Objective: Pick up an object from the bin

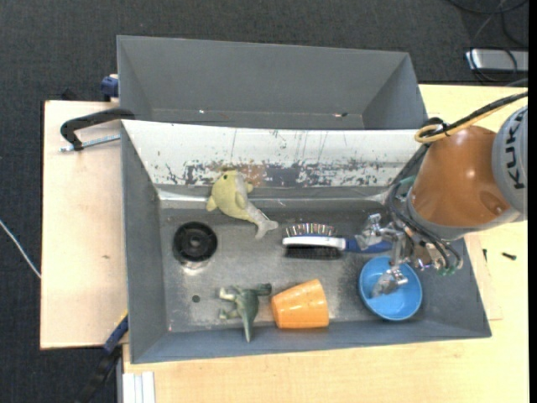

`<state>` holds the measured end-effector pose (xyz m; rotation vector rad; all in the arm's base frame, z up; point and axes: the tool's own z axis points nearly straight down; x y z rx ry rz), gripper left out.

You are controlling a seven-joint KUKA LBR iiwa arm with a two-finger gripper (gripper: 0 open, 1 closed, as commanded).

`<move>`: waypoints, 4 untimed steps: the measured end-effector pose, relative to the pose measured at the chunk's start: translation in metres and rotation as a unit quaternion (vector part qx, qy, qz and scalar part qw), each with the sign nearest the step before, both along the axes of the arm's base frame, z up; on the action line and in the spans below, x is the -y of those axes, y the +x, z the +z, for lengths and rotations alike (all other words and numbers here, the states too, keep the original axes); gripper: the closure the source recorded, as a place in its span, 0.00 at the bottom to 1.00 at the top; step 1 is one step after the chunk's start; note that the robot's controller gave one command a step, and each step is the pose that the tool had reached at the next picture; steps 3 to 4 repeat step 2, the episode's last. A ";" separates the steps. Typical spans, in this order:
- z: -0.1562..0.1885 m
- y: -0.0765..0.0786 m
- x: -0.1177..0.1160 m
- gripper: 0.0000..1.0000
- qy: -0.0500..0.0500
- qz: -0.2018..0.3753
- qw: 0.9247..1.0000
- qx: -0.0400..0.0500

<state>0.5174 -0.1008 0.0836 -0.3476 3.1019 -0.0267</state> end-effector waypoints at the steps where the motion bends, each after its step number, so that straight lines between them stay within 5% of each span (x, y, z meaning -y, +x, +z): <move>1: 0.002 0.006 -0.005 1.00 0.003 0.003 1.000 0.010; 2: 0.099 0.009 -0.005 1.00 0.007 0.002 1.000 -0.003; 4: 0.099 0.009 -0.005 1.00 0.007 0.002 1.000 -0.003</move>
Offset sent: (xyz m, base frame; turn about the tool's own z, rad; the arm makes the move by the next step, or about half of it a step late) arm 0.0000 0.0000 0.0000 0.0000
